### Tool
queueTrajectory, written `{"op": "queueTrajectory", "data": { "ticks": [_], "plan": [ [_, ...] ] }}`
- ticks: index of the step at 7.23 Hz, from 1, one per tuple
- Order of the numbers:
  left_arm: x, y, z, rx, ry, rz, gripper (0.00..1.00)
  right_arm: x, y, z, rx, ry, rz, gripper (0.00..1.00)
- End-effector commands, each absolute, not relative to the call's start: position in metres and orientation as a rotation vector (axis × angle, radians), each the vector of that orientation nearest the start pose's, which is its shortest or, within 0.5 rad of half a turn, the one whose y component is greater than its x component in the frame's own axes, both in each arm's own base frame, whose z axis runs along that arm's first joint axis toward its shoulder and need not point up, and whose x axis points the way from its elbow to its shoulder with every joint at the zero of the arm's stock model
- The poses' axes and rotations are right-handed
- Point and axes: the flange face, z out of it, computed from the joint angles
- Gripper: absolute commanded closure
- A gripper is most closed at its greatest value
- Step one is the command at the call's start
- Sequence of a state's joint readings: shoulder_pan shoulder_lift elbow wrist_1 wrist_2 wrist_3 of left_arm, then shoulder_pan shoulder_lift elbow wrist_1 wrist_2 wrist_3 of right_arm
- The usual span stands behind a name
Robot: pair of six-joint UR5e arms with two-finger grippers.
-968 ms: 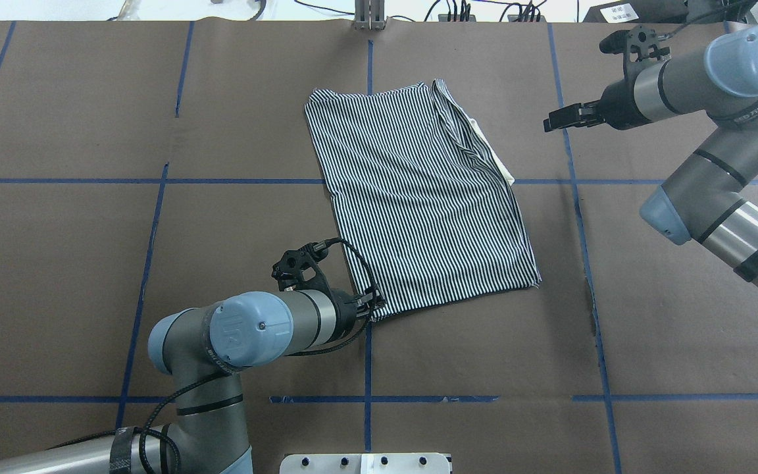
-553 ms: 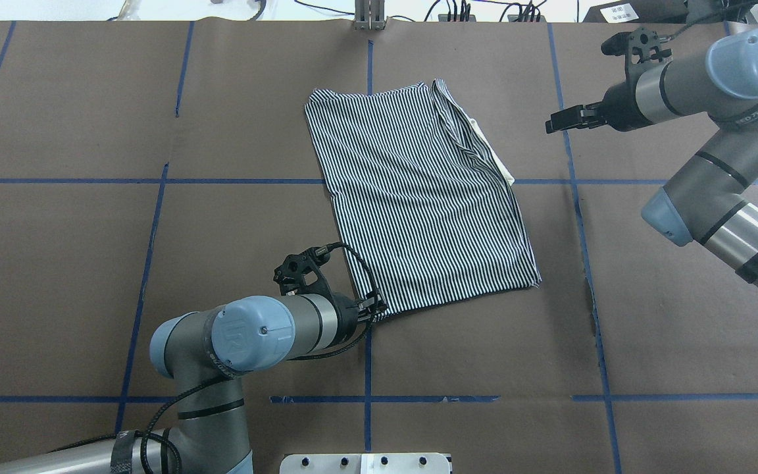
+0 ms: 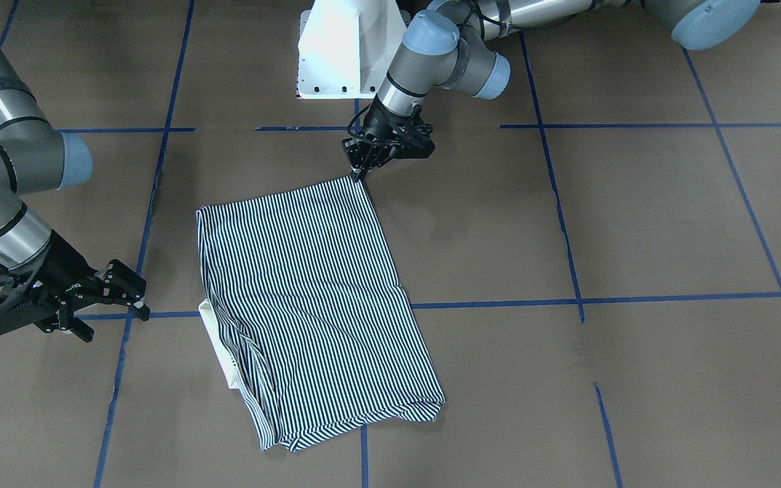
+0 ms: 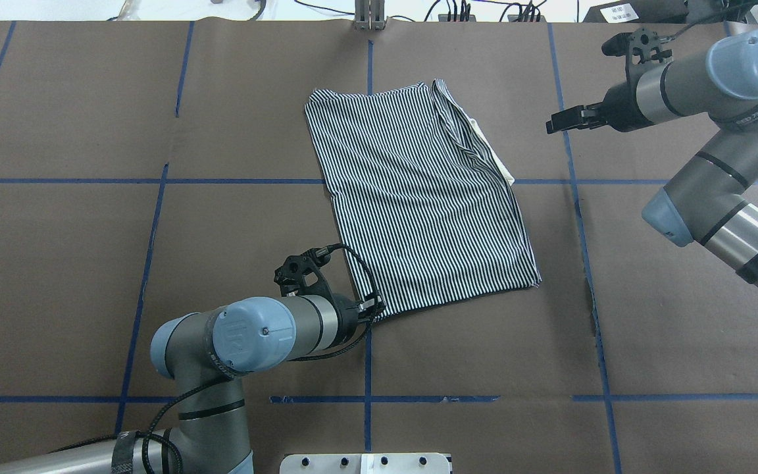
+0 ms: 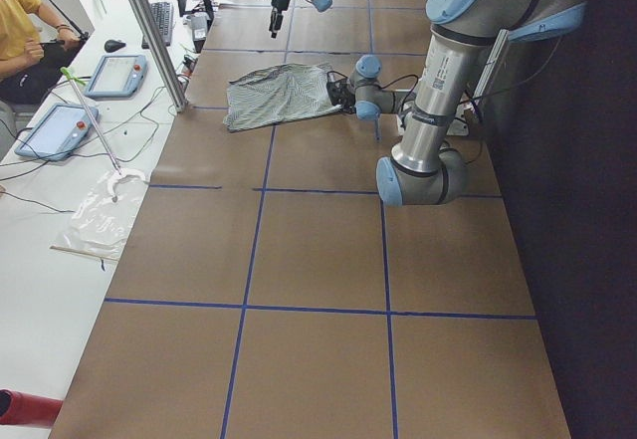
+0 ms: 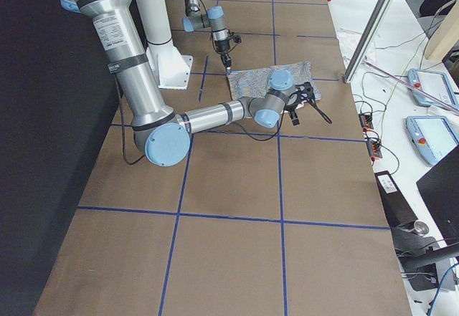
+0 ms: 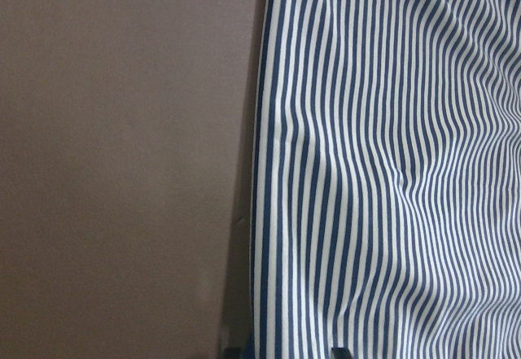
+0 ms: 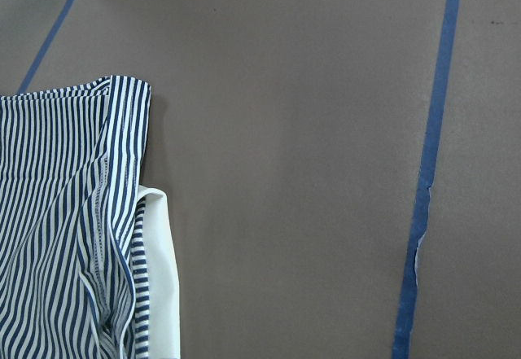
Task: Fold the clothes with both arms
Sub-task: 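Hold the left gripper at the shirt's near corner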
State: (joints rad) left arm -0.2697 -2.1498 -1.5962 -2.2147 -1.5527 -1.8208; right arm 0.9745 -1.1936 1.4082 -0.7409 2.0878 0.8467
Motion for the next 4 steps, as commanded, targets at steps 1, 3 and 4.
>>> {"op": "queueTrajectory", "data": {
  "ticks": [1, 3, 4],
  "plan": [
    [0.614, -0.316, 0.231, 0.065, 1.263, -0.424, 1.00, -0.303, -0.596, 0.433, 0.453, -1.022, -0.045, 0.00],
    [0.576, -0.313, 0.246, 0.114, 1.268, -0.374, 1.00, -0.300, -0.591, 0.433, 0.430, -1.034, -0.002, 0.02],
    [0.557, -0.308, 0.255, 0.114, 1.268, -0.376, 1.00, -0.300, -0.587, 0.421, 0.406, -1.065, 0.053, 0.02]
  ]
}}
